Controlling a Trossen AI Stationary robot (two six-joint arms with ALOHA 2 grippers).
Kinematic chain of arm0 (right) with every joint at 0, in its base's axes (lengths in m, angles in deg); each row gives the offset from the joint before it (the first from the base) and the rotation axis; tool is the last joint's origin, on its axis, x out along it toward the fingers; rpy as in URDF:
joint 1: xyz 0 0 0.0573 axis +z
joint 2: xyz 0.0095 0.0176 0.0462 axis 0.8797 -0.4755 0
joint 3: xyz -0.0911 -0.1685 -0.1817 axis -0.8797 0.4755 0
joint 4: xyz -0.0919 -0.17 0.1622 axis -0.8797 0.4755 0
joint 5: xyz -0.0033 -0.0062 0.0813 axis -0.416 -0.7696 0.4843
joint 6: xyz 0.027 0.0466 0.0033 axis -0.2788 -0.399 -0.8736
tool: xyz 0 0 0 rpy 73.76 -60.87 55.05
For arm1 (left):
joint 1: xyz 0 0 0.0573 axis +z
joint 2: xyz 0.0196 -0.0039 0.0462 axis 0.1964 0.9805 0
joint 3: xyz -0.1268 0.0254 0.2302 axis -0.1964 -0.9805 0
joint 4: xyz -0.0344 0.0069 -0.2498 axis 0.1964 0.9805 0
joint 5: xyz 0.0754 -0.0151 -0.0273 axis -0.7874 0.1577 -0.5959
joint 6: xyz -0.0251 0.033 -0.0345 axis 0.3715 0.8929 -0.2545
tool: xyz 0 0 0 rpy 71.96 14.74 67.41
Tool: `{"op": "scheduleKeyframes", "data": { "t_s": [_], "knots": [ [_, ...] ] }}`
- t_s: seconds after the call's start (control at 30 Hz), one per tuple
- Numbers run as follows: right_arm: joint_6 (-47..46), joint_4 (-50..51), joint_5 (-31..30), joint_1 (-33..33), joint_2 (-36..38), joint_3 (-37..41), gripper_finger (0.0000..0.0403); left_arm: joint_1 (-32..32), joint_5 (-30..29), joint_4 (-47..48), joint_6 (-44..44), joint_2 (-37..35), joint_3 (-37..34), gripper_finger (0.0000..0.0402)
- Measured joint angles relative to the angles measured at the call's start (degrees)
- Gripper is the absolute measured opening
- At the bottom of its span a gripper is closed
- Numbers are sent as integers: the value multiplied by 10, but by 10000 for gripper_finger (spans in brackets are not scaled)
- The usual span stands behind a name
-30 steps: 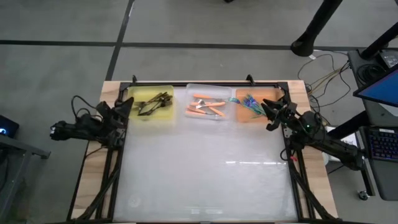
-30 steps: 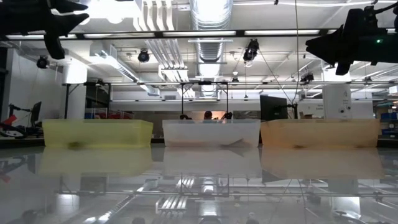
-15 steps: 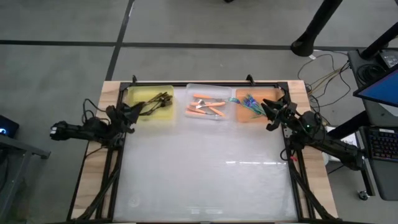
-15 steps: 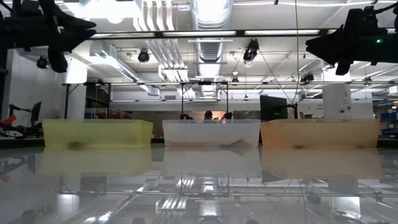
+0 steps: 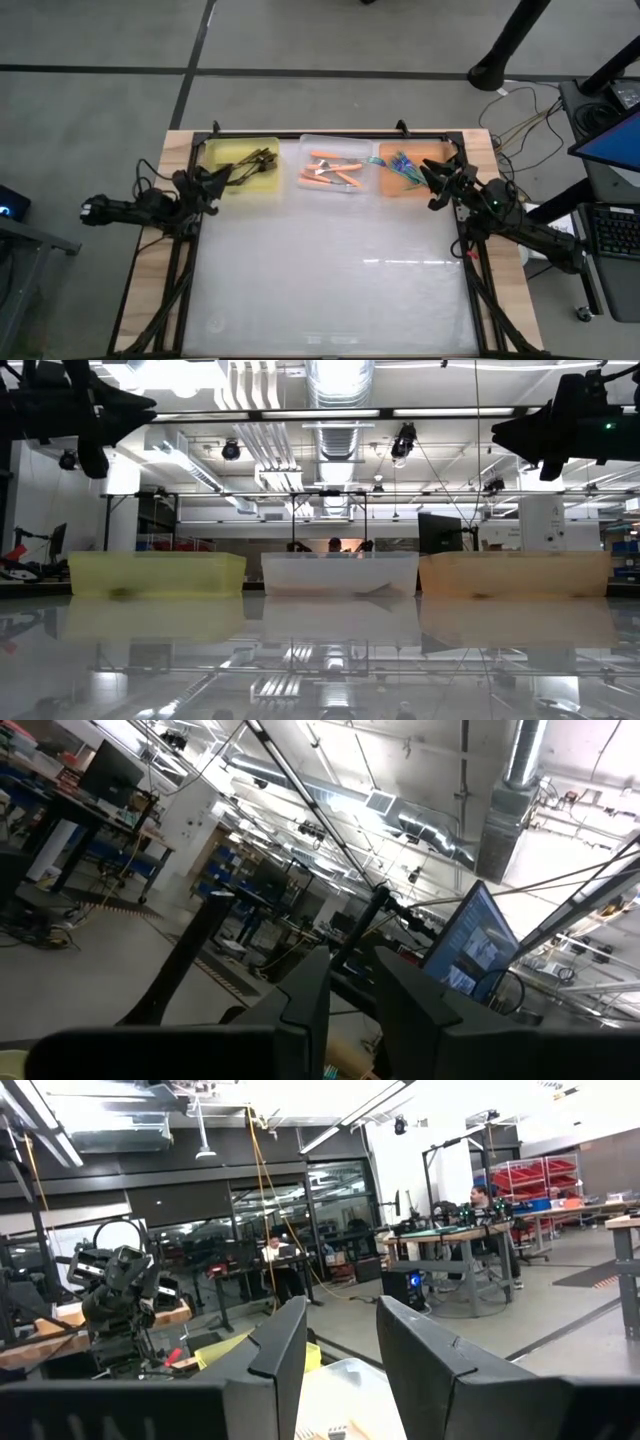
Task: Sort silverware by color (type)
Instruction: Return to Home Position
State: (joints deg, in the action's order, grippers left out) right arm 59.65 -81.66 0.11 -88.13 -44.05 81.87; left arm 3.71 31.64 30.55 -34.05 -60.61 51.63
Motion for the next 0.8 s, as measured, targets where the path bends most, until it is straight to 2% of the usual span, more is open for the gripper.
{"op": "scheduleKeyframes", "data": {
  "t_s": [0.8],
  "knots": [
    [-1,0,0,0,-14,0,116,0,0,2,0,5,5,61]
  ]
}}
